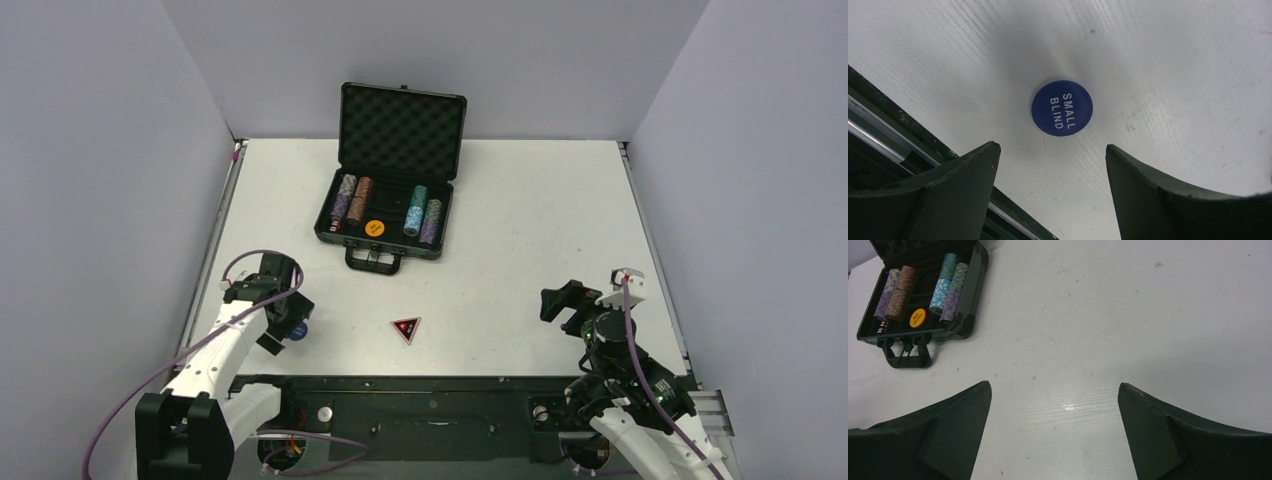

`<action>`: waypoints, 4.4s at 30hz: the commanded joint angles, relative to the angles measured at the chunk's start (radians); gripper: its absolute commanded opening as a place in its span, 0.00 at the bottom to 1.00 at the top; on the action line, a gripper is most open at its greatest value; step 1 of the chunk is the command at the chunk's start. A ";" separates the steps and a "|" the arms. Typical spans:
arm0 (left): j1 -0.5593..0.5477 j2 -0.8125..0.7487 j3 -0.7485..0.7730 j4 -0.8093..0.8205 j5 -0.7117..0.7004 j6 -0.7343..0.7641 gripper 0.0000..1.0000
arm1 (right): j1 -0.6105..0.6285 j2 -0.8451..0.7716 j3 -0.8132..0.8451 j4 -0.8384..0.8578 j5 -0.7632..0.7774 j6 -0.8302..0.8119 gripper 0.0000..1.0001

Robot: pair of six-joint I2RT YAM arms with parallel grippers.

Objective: Pack up texas hold em set

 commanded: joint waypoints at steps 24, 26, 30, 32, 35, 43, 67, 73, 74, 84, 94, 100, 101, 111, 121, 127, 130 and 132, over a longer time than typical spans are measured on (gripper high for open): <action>0.030 0.172 -0.010 0.137 0.018 -0.011 0.66 | 0.018 0.117 0.023 0.034 -0.136 -0.037 0.93; 0.031 0.175 -0.009 0.139 0.012 -0.012 0.66 | 0.018 0.141 0.028 0.039 -0.170 -0.053 0.93; 0.033 0.183 -0.008 0.142 -0.005 -0.013 0.66 | 0.018 0.193 0.058 0.037 -0.215 -0.067 0.93; 0.036 0.189 -0.010 0.146 -0.007 -0.013 0.66 | 0.018 0.208 0.060 0.026 -0.208 -0.056 0.93; 0.041 0.198 -0.012 0.158 -0.007 -0.011 0.66 | 0.017 0.213 0.061 0.006 -0.174 -0.036 0.93; 0.054 0.224 -0.014 0.191 -0.004 0.001 0.63 | 0.018 0.211 0.060 0.012 -0.197 -0.034 0.93; 0.099 0.263 -0.090 0.351 0.036 0.041 0.59 | 0.018 0.193 0.061 0.018 -0.217 -0.049 0.93; 0.100 0.260 -0.147 0.415 0.057 0.021 0.54 | 0.018 0.192 0.060 0.017 -0.214 -0.049 0.93; 0.100 0.259 -0.152 0.428 0.061 0.018 0.54 | 0.018 0.191 0.060 0.017 -0.215 -0.049 0.93; 0.100 0.259 -0.181 0.480 0.089 0.016 0.42 | 0.018 0.186 0.058 0.017 -0.213 -0.047 0.93; 0.100 0.177 -0.174 0.476 0.150 0.073 0.32 | 0.018 0.177 0.054 0.020 -0.216 -0.051 0.93; 0.100 0.120 -0.131 0.411 0.147 0.105 0.30 | 0.018 0.183 0.054 0.029 -0.231 -0.057 0.93; 0.100 0.116 -0.127 0.397 0.146 0.109 0.30 | 0.018 0.184 0.054 0.030 -0.234 -0.058 0.93; 0.099 0.040 -0.087 0.342 0.161 0.128 0.29 | 0.018 0.198 0.052 0.037 -0.245 -0.059 0.93; 0.097 0.009 -0.025 0.277 0.174 0.161 0.29 | 0.018 0.196 0.048 0.040 -0.243 -0.059 0.93; 0.087 0.004 0.047 0.232 0.176 0.180 0.29 | 0.018 0.197 0.046 0.041 -0.247 -0.059 0.93; 0.078 0.013 0.092 0.210 0.176 0.187 0.29 | 0.018 0.198 0.044 0.044 -0.248 -0.058 0.93; 0.071 0.018 0.117 0.199 0.181 0.191 0.29 | 0.018 0.200 0.043 0.044 -0.248 -0.058 0.93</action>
